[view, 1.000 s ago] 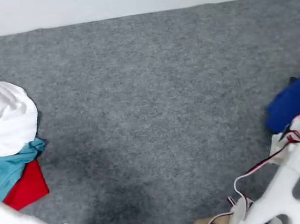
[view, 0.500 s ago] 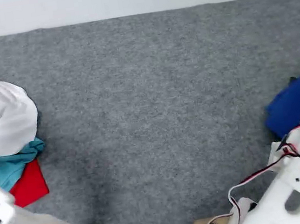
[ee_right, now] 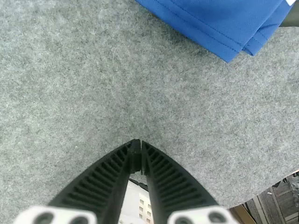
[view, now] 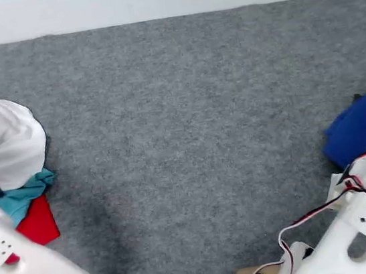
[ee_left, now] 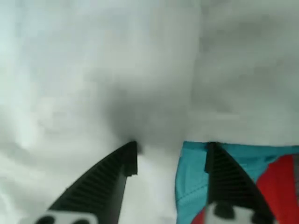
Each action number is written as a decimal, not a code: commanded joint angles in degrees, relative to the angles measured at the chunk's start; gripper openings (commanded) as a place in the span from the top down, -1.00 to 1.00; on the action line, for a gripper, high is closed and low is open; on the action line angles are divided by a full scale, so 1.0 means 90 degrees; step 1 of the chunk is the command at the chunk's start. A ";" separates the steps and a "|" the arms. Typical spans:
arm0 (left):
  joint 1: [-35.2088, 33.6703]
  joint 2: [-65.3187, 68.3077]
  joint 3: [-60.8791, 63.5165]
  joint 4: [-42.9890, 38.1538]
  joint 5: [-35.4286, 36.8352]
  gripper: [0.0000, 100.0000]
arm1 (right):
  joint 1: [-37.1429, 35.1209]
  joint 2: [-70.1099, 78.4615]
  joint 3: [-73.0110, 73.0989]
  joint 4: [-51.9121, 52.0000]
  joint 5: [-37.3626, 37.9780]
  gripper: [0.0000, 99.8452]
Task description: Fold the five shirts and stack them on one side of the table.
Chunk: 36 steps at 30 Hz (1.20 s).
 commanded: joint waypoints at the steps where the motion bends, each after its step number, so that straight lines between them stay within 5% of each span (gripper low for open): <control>1: 0.0156 0.0195 -0.0835 -0.0088 0.0225 0.61 | 0.0054 -0.0112 -0.0029 0.0210 -0.0068 0.98; 9: 0.0449 0.0781 -0.2017 0.0254 0.0234 1.00 | 0.0063 -0.0112 -0.0029 0.0210 -0.0068 0.98; 14: 0.0723 0.0772 -0.3013 0.0830 0.0293 1.00 | 0.0063 -0.0112 -0.0029 0.0210 -0.0068 0.98; 22: 0.1182 -0.0029 -0.4127 0.0830 0.1651 1.00 | 0.0063 -0.0112 -0.0029 0.0210 -0.0068 0.98; 36: 0.3995 -0.2295 -0.4117 0.0830 0.3087 1.00 | 0.0063 -0.0112 -0.0020 0.0210 -0.0068 0.98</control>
